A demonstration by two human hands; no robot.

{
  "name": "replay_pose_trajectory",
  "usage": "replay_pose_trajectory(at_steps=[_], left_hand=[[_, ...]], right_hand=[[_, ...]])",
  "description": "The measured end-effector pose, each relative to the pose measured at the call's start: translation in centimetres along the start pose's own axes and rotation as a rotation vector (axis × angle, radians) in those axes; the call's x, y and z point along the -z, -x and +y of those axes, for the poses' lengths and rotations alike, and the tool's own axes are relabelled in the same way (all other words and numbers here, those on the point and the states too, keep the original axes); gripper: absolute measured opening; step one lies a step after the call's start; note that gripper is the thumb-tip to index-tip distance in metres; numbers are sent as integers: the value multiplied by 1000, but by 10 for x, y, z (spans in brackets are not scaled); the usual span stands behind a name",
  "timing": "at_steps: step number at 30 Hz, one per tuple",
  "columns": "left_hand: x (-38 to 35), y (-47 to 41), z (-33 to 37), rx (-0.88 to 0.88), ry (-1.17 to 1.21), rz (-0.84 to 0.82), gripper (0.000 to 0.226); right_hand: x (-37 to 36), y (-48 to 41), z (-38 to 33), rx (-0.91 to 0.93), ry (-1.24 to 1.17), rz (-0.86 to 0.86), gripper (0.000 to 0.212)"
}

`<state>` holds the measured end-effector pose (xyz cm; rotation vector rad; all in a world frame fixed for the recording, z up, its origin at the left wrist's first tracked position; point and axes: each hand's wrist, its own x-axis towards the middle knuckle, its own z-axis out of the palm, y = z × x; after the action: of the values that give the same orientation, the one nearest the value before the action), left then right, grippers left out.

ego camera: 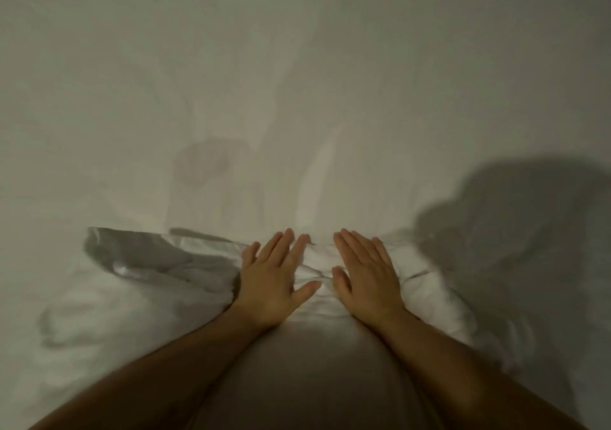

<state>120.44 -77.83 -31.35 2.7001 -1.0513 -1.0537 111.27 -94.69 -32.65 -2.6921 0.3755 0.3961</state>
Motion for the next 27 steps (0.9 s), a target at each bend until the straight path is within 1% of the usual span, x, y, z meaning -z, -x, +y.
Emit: replay_pose_trajectory(at_steps=[1,5,7,9,13,15,18,21,23,25,27], left_hand=[[-9,-7,-3,-4,13,7,76],[-31,-25,-9,-22,12,84,73],[-37,-28,-12,-51,27,126,73],[-37,-28,-12,-40,15,115,73],[-31,-25,-9,-12,15,67,82],[-28,-23,-10,-8,16,46,86],[-27,-20,-9,-4,42,31,88],[-26,-20,-9,-5,62,33,90],[-23,-24,-9,-11,47,40,87],[-20,-27,-8,-12,18,27,75],[-15,-26,-7,-13,5,14,65]], right_hand=[[-10,-4,2,9,-26,31,55],[-37,-15,11,63,-115,244,49],[-43,-18,14,90,-106,273,47],[-42,-18,14,77,-98,244,49],[-35,-17,11,38,-50,86,55],[-32,-18,10,44,-21,59,55],[-31,-16,7,40,-19,43,55],[-28,-17,6,31,-27,-42,65],[-23,-23,7,47,1,-58,68],[-19,-28,9,74,57,-58,64],[-13,-30,8,79,94,-94,62]])
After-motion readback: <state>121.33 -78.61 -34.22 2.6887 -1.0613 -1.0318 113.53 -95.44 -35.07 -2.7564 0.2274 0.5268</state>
